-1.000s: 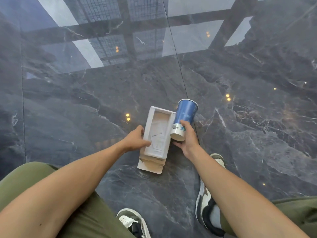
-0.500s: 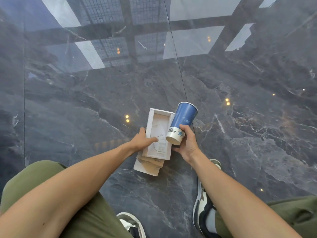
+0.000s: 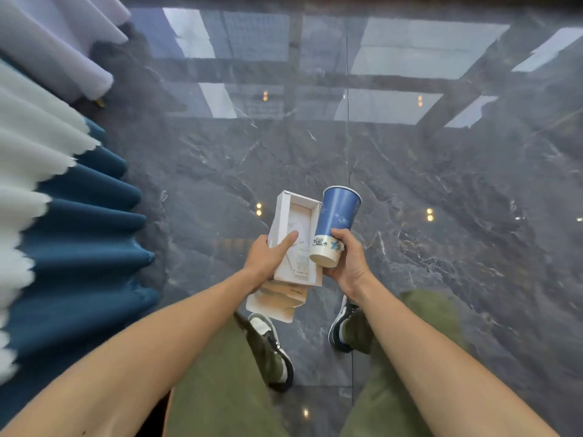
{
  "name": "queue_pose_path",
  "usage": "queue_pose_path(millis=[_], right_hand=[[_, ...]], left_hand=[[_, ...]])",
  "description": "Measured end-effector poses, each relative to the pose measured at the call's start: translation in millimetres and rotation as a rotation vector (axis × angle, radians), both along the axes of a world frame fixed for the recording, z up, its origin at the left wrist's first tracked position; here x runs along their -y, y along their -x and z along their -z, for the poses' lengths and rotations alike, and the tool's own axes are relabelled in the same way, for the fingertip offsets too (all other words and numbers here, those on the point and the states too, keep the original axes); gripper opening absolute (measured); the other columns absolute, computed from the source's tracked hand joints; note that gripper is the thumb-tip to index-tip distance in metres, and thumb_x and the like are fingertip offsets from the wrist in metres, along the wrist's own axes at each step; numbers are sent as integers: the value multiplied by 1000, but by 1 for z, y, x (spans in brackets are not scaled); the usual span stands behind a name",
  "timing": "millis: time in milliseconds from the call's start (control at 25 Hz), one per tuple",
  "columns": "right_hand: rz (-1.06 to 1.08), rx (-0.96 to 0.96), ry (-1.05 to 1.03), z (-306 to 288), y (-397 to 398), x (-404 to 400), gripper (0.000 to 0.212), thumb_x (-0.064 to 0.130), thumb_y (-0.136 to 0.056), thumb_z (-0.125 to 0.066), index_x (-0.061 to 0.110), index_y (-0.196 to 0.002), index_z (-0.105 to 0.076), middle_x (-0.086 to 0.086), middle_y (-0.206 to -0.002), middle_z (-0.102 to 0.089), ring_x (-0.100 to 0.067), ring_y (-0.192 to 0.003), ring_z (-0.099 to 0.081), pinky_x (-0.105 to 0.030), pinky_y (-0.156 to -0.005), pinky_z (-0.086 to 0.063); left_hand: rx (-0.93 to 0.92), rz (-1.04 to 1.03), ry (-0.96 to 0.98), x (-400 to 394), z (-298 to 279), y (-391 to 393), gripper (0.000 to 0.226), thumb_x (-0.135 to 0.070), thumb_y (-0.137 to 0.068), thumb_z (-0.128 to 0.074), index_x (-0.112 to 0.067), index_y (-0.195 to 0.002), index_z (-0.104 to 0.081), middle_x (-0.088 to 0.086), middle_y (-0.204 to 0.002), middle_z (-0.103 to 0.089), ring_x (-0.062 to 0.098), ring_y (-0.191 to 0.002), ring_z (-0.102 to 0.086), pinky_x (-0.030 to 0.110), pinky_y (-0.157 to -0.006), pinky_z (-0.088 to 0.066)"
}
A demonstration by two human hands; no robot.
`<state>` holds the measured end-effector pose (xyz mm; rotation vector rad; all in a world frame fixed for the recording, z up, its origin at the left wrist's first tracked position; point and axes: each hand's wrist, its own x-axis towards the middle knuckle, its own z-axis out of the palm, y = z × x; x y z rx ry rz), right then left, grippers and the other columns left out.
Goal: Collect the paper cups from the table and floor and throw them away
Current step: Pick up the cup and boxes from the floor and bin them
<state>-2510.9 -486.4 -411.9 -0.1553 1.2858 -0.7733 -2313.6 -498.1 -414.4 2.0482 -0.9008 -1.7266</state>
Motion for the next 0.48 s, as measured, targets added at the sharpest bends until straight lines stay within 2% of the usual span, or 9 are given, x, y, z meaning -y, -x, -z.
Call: queue_pose_path(millis=[80, 200, 280, 360, 480], right_hand=[[-23, 4, 7, -74, -13, -18, 45, 43, -71, -74, 17, -107, -74, -9, -98, -78, -24, -80, -75, -38, -74, -59], [-53, 4, 18, -170, -35, -51, 48, 44, -69, -75, 17, -108, -72, -8, -95, -78, -23, -80, -75, -37, -72, -60], [-73, -7, 34, -216, -49, -72, 50, 44, -69, -74, 16, -111, -71, -8, -96, -78, -22, -80, -75, -37, -70, -60], [-107, -28, 45, -252, -65, -95, 51, 43, -72, -73, 14, -113, -69, -10, -98, -78, -23, -81, -75, -38, -71, -60], [-183, -69, 67, -281, -87, -129, 54, 40, -79, -69, 9, -123, -65, -17, -110, -78, -28, -93, -74, -47, -85, -60]], left_hand=[[3, -62, 3, -26, -73, -11, 51, -63, -88, -69, -14, -102, -68, -14, -75, -76, 0, -66, -72, 10, -46, -46], [-16, -113, -22, -63, -166, -34, 51, -57, -91, -69, -12, -114, -64, -5, -96, -74, 7, -81, -71, 15, -54, -50], [-25, -127, -31, -83, -207, -52, 58, -57, -88, -71, -9, -121, -64, 3, -108, -75, 16, -92, -73, 25, -65, -54], [-16, -125, -24, -105, -242, -71, 61, -58, -87, -72, -9, -122, -62, 2, -107, -73, 15, -91, -71, 26, -65, -51], [-26, -180, 11, -146, -272, -93, 61, -57, -84, -76, -12, -122, -59, 2, -109, -71, 18, -95, -71, 30, -70, -53]])
